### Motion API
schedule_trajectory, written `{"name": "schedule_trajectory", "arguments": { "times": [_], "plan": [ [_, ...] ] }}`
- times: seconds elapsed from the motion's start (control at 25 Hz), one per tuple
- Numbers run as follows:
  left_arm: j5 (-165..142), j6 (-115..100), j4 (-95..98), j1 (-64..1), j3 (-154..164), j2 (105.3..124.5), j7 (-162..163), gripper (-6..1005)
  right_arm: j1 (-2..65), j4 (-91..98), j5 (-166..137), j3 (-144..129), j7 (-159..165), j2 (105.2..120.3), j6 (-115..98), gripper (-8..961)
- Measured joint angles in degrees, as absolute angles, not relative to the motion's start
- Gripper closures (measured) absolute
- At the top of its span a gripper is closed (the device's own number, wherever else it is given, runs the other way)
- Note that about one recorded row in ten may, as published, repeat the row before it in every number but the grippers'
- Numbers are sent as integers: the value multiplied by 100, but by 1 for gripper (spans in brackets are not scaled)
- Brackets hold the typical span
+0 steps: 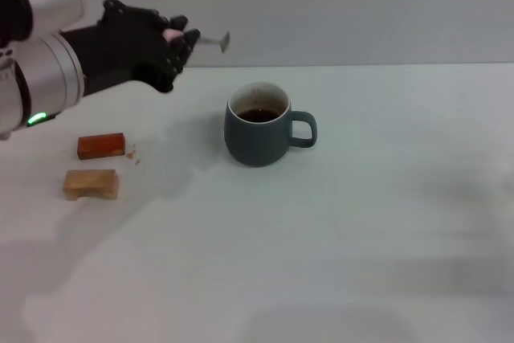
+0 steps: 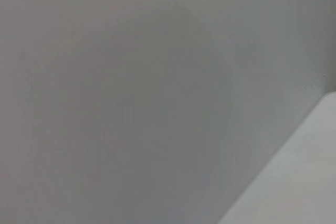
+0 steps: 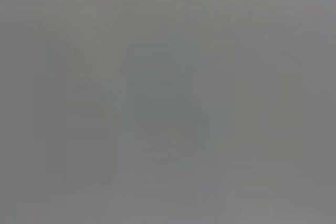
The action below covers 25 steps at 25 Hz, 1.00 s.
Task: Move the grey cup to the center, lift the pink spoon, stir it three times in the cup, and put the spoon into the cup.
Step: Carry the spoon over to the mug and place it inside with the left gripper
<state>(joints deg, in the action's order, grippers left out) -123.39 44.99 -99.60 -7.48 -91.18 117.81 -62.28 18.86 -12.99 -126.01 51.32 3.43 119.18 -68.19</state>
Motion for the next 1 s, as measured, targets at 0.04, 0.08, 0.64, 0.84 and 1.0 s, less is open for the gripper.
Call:
{"name": "schedule_trajectory", "arguments": {
  "times": [0.04,0.08,0.64,0.84,1.0],
  "plan": [
    [-12339,4499,-9960,-748,-9118,11781,-6228,852,1870,-1283,-12514,5132,343,11916,-6820,954],
    [-12335,4571,-9939,-756,-9100,11783,-6294,852,1854,-1265,-12444,5133,343,11915,-6822,954],
    [-12331,4591,-9173,-1069,-8610,11806,-6606,852,1676,-1182,-12208,5166,343,11901,-6853,953],
    [-12339,4470,-8701,-1404,-8634,11806,-6653,852,1670,-1196,-12208,5148,343,11905,-6865,953],
    [-12341,4342,-8400,-1592,-8657,11803,-6728,852,1670,-1203,-12208,5144,343,11907,-6918,953]
  ]
}}
